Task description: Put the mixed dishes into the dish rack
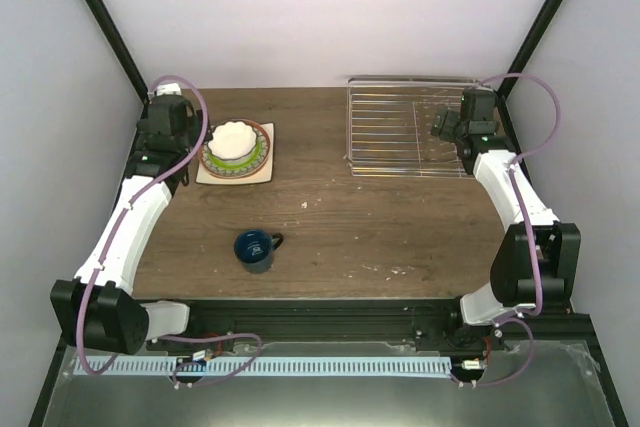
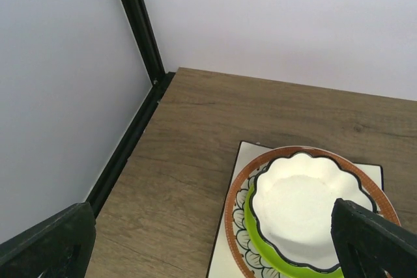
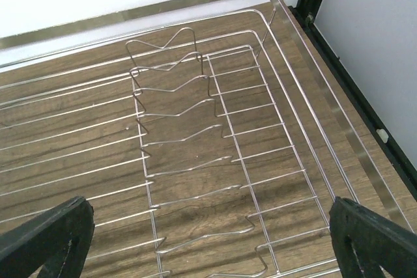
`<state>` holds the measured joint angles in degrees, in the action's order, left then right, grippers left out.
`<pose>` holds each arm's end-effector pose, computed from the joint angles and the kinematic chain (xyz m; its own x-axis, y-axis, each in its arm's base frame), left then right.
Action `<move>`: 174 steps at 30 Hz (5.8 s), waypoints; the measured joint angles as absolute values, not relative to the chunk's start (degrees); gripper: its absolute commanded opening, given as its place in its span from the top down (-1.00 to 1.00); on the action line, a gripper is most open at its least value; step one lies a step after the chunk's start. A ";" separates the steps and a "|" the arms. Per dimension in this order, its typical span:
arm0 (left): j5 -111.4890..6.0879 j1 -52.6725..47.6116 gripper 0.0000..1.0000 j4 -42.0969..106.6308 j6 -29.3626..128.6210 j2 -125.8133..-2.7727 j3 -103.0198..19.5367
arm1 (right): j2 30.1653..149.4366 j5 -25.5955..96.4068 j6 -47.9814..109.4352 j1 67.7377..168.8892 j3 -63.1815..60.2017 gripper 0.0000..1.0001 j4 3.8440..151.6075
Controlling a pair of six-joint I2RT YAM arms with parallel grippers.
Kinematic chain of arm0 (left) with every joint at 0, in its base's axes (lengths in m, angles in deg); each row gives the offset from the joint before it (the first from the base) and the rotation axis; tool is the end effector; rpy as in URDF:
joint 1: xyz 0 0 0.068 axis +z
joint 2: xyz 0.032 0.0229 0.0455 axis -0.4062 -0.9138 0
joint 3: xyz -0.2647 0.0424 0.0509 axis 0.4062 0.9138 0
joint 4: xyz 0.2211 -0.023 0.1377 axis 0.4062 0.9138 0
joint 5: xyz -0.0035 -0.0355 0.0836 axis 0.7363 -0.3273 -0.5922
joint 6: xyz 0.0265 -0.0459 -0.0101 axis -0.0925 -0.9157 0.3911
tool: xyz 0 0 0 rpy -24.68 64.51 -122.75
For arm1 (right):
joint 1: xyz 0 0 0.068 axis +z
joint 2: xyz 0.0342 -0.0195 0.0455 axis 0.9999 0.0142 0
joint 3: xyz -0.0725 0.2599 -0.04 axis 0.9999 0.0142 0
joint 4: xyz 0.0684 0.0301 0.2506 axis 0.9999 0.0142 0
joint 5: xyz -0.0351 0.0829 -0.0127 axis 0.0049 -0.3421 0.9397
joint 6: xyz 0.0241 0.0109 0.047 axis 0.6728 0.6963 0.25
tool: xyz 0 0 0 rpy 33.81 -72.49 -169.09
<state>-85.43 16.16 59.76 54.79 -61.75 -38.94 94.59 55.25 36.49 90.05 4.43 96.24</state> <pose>0.2829 -0.0239 0.3593 -0.4493 -0.0412 -0.8925 -0.2877 0.9524 0.1009 0.3419 -0.0024 0.3034 -0.5291 0.2049 -0.8234 0.2798 0.9583 0.0587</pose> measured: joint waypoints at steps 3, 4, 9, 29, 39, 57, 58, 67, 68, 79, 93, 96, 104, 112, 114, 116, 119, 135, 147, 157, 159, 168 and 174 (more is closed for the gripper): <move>-85.02 16.16 -0.99 59.23 55.23 -61.51 -38.78 | 94.59 55.23 36.47 90.05 4.43 -1.00 96.73; -84.91 16.16 -1.00 59.17 55.25 -61.44 -38.74 | 94.56 55.23 36.45 90.05 4.43 -1.00 96.88; -84.47 16.16 -1.00 58.12 55.23 -60.85 -37.80 | 94.56 55.21 36.43 90.05 4.39 -1.00 98.12; -72.01 20.44 -1.00 61.77 55.43 -63.69 -43.18 | 109.16 53.64 30.41 90.03 -22.87 -1.00 112.00; -70.96 21.38 -1.00 63.80 55.23 -63.60 -42.50 | 125.97 49.07 29.93 89.96 -34.15 -1.00 124.88; -70.52 22.43 -1.00 64.15 53.99 -63.74 -41.71 | 129.43 51.28 29.32 89.90 -29.64 -1.00 126.38; -70.39 22.47 -1.00 64.15 53.96 -63.78 -41.71 | 129.58 51.39 29.28 89.88 -29.36 -1.00 126.10; -69.67 22.71 -1.00 64.13 53.88 -65.11 -41.65 | 129.73 51.21 29.02 89.74 -23.87 -1.00 122.93; -69.65 22.73 -1.00 64.13 53.83 -65.33 -41.62 | 129.69 50.93 29.13 89.77 -23.02 -1.00 122.36; -68.51 22.87 -1.00 64.09 53.37 -66.93 -41.56 | 126.54 49.88 30.63 91.60 -14.67 -1.00 118.80; -67.35 22.87 -1.00 64.09 52.15 -67.56 -41.56 | 121.49 49.51 33.67 98.99 -7.90 -1.00 117.18; -67.29 22.87 -1.00 64.11 51.97 -67.56 -41.56 | 120.40 49.55 34.31 101.28 -6.10 -1.00 116.46; -66.87 22.87 -1.00 64.13 51.41 -67.56 -41.56 | 117.82 50.25 35.40 107.84 -2.23 -1.00 114.21; -66.31 22.87 -1.00 64.65 51.10 -67.56 -41.56 | 115.24 50.40 35.27 112.54 1.37 -1.00 112.99; -66.13 22.87 -1.00 64.85 51.06 -67.56 -41.56 | 114.21 50.36 35.11 113.50 2.84 -1.00 112.44; -65.82 22.87 -1.00 65.07 50.97 -67.56 -41.56 | 113.25 50.27 35.05 114.18 4.10 -1.00 112.11; -65.58 22.87 -0.99 65.33 50.93 -67.56 -41.56 | 111.50 50.01 34.83 115.05 6.44 -1.00 111.33; -65.23 22.87 -1.00 65.83 50.73 -66.91 -41.21 | 108.62 49.55 35.49 116.19 8.21 -1.00 114.23; -65.89 23.32 -0.99 65.83 50.73 -66.60 -40.68 | 108.70 51.49 37.76 116.65 -4.60 -1.00 126.41; -65.28 24.46 -1.00 65.92 50.90 -75.60 -41.12 | 108.70 56.13 38.13 116.76 -17.47 -1.00 132.26; -64.25 24.59 -0.99 66.31 50.93 -79.17 -42.35 | 108.64 56.50 38.00 116.76 -19.83 -1.00 132.20; -60.67 24.59 -0.87 66.80 50.90 -88.37 -48.03 | 108.62 56.57 37.71 116.76 -24.09 -1.00 131.96; -59.33 24.59 -0.78 66.55 50.97 -93.16 -51.26 | 108.92 56.54 37.67 116.76 -24.09 -1.00 131.96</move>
<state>-59.33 24.59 66.55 50.97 -93.16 -51.26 108.92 56.54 37.67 116.76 -24.09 131.96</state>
